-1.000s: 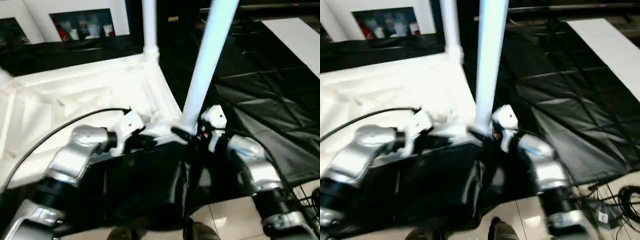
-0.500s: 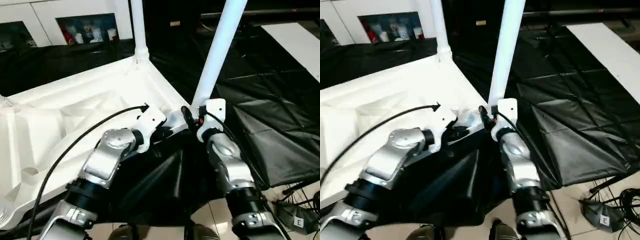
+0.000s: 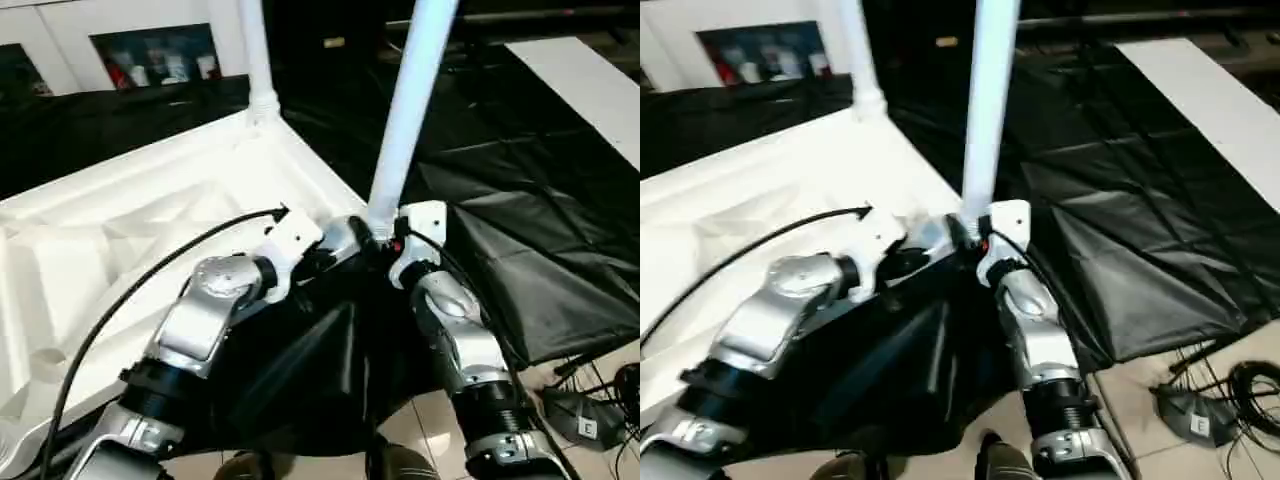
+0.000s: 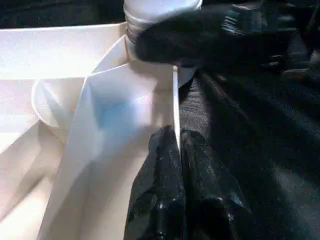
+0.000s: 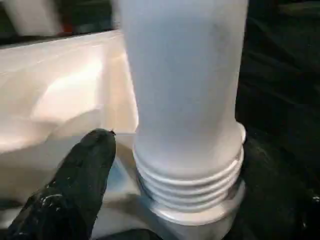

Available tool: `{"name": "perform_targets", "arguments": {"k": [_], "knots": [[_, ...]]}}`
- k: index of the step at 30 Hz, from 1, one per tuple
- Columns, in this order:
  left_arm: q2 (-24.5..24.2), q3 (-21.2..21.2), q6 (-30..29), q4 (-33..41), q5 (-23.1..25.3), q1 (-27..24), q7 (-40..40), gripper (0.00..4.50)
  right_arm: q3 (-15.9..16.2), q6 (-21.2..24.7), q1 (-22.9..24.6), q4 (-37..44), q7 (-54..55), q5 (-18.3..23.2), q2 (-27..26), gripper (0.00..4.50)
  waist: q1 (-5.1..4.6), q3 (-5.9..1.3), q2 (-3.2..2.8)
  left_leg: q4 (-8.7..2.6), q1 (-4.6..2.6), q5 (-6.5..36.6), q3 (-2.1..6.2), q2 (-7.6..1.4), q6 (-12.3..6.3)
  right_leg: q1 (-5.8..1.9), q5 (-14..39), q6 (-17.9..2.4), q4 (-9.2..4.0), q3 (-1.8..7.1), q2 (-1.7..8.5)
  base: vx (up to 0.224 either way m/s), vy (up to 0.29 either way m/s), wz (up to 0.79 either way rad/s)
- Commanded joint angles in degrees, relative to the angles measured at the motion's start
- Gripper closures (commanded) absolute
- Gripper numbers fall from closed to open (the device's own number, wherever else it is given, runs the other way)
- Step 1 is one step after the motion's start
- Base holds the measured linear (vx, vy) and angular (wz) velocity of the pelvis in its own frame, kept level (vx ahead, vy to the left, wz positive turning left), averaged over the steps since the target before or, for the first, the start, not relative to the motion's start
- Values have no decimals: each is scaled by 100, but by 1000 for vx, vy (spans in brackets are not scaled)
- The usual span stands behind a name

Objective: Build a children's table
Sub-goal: Rotate leg to tighten

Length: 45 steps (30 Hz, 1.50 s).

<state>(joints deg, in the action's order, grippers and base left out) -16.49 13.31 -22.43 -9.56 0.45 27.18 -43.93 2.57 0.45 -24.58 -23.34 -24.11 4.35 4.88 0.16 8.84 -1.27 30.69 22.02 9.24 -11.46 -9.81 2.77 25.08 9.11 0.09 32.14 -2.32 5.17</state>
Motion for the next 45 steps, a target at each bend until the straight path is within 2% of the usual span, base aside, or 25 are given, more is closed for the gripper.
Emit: {"name": "perform_targets", "arguments": {"k": [1,2,3,5,6,7,8,10,12,14,17,19,22,24,26,31,37,40,42,44,45], "knots": [[-54,127,50,-282,-73,-239,-294,450,192,-126,-1,146,-396,90,-44,58,36,-286,88,-356,-51,1618,115,-274,-473,-240,2098,-946,-418,240,289,0,0,0],[-143,118,132,-267,-102,-253,-413,450,219,-140,14,215,-667,145,100,58,35,-288,83,-355,-48,1572,113,-274,-492,-243,2078,-983,-413,236,295,0,0,0],[-279,93,206,-207,-197,-281,-660,450,183,107,69,389,-1147,397,281,58,41,-317,95,-334,-57,1455,103,-272,-534,-260,1992,-1044,-404,235,296,0,0,0],[-478,68,269,-95,-304,-308,-990,450,160,410,156,655,-1818,697,561,58,70,-333,89,-301,-62,1182,91,-270,-684,-285,1563,-1173,-353,230,269,0,0,0],[-490,68,263,-85,-314,-309,-1014,450,166,410,159,664,-1848,702,579,58,66,-332,89,-280,-43,1062,87,-275,-776,-290,1352,-1266,-316,229,267,0,0,0],[-670,73,169,74,-465,-327,-1366,450,267,373,209,768,-2267,737,840,58,79,-379,92,-252,-36,820,89,-275,-832,-329,1028,-1364,-257,219,273,53,-15,-1],[-811,106,96,193,-597,-341,-1651,450,356,216,214,750,-2477,695,1011,58,89,-391,73,-228,-40,614,80,-278,-901,-323,684,-1476,-212,213,260,53,-15,-1],[-922,156,61,254,-695,-351,-1847,450,422,25,194,682,-2623,659,1122,58,89,-395,69,-198,-36,394,73,-274,-995,-328,263,-1645,-152,211,239,26,-4,-1],[-1025,211,-19,317,-794,-364,-2074,450,493,-179,165,619,-2771,576,1199,58,103,-433,41,-163,-71,212,59,-277,-1075,-333,-158,-1790,-97,217,231,0,0,0],[-1065,240,-29,325,-822,-362,-2170,450,547,-305,157,591,-2825,499,1243,58,116,-444,51,-144,-66,53,60,-277,-1153,-346,-417,-1879,-59,205,221,0,0,0],[-1115,289,4,283,-827,-341,-2273,450,651,-373,172,591,-2982,401,1312,58,147,-427,52,-141,-84,204,53,-295,-1164,-349,-189,-1903,-79,206,233,0,0,0],[-1136,296,5,270,-844,-329,-2307,450,687,-353,169,566,-3049,429,1334,58,186,-407,48,-163,-105,490,53,-309,-1016,-336,317,-1844,-120,211,241,0,0,0],[-1139,290,7,235,-856,-294,-2332,450,556,-438,55,307,-2825,466,1223,74,172,-393,46,-191,-100,823,70,-310,-768,-336,877,-1734,-173,216,260,0,0,0],[-1141,294,17,208,-853,-272,-2336,450,517,-446,16,237,-2804,496,1197,74,172,-397,43,-196,-110,896,75,-311,-694,-326,966,-1684,-180,221,258,0,0,0],[-1137,292,28,187,-841,-257,-2324,450,518,-475,11,221,-2823,477,1201,101,169,-409,54,-191,-103,882,76,-301,-670,-339,908,-1654,-171,224,255,0,0,0],[-1149,291,57,137,-837,-230,-2307,450,583,-591,29,205,-2892,422,1264,132,172,-440,63,-154,-85,583,70,-285,-820,-359,450,-1714,-118,222,252,0,0,0],[-1150,275,73,100,-821,-217,-2285,450,638,-685,43,108,-2912,365,1257,176,173,-428,68,-149,-81,636,76,-287,-853,-355,622,-1713,-127,217,254,0,0,0],[-1103,235,87,50,-785,-213,-2150,450,574,-579,38,33,-2657,353,1135,178,170,-417,72,-152,-81,677,75,-287,-846,-345,704,-1695,-137,217,256,0,0,0],[-980,173,154,-94,-685,-172,-1848,450,449,-475,-3,-115,-2144,293,946,179,160,-400,69,-162,-76,788,76,-283,-774,-335,922,-1659,-165,220,261,0,0,0],[-774,73,162,-296,-569,-108,-1381,450,284,-364,-27,-254,-1412,207,681,180,152,-379,76,-190,-104,1078,85,-285,-547,-312,1477,-1504,-220,226,267,0,0,0],[-699,39,143,-361,-545,-88,-1231,450,226,-307,-33,-301,-1140,175,581,180,147,-377,80,-193,-104,1128,86,-281,-509,-307,1574,-1466,-233,229,268,0,0,0]]}}
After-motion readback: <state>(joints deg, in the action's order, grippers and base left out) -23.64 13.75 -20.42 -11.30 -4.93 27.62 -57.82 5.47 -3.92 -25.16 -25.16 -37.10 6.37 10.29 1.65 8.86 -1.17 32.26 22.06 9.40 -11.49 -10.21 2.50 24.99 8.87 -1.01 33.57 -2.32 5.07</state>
